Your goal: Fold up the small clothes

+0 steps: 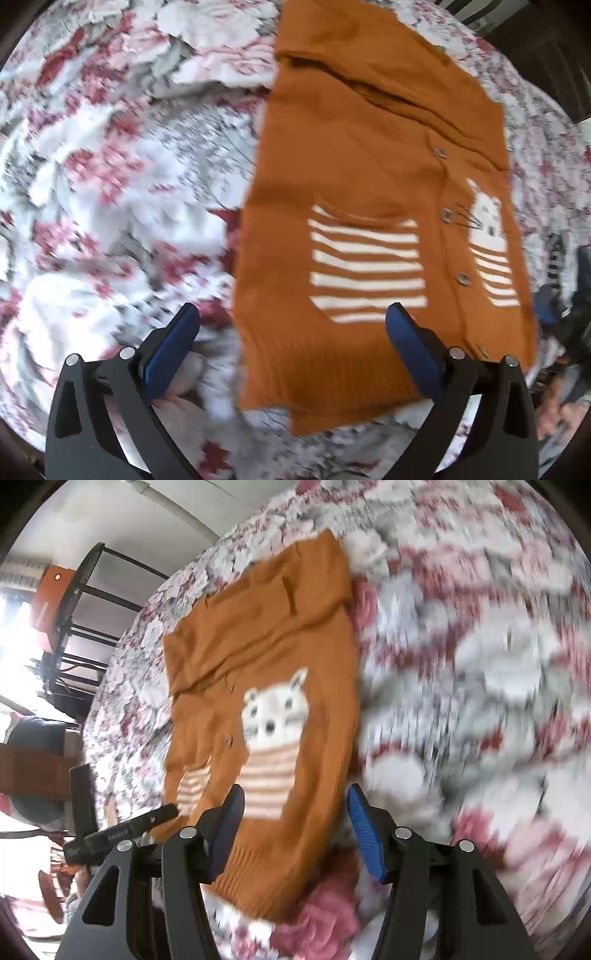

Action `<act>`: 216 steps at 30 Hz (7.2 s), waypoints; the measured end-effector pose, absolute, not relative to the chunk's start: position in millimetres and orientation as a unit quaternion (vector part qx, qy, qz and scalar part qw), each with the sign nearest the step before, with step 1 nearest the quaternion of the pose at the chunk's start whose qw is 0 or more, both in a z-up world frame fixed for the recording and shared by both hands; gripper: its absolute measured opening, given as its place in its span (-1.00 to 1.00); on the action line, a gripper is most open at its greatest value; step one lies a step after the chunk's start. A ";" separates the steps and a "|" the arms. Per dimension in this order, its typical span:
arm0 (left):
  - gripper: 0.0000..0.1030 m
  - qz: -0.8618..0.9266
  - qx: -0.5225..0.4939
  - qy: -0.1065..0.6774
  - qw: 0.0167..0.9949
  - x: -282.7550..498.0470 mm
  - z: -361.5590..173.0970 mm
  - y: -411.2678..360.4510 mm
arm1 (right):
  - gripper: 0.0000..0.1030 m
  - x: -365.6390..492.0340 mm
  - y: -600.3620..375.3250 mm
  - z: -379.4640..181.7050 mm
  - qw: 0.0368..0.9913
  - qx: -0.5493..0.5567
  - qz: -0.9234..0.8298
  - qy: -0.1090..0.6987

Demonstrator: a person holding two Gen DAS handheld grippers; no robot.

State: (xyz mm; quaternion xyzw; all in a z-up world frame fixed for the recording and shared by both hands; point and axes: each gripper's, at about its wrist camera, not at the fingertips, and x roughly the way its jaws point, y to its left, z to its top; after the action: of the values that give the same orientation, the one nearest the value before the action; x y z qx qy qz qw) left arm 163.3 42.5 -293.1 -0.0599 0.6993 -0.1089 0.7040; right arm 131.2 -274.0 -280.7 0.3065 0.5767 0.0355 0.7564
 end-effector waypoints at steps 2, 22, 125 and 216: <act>0.89 -0.120 -0.070 0.695 0.706 149.1 -290.4 41.0 | 0.13 123.9 -265.7 -278.4 0.761 0.297 0.042 0.575; 0.61 -0.105 -0.144 0.704 0.688 151.9 -293.0 54.1 | -0.04 117.3 -256.7 -286.5 0.740 0.318 0.071 0.588; 0.82 -0.033 -0.035 0.530 0.847 368.4 -261.3 -20.3 | -0.31 327.9 -323.9 -269.8 0.876 0.182 -0.058 0.442; 0.92 0.012 0.097 0.585 0.805 338.9 -335.8 -85.4 | 0.93 353.6 -229.1 -328.5 0.840 0.004 -0.043 0.541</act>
State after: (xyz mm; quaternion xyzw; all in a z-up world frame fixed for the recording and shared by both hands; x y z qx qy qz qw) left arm 338.9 -85.4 -335.8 0.0973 0.5847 0.0118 0.8053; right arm 353.6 -229.1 -328.5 0.0040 0.5412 -0.0429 0.8398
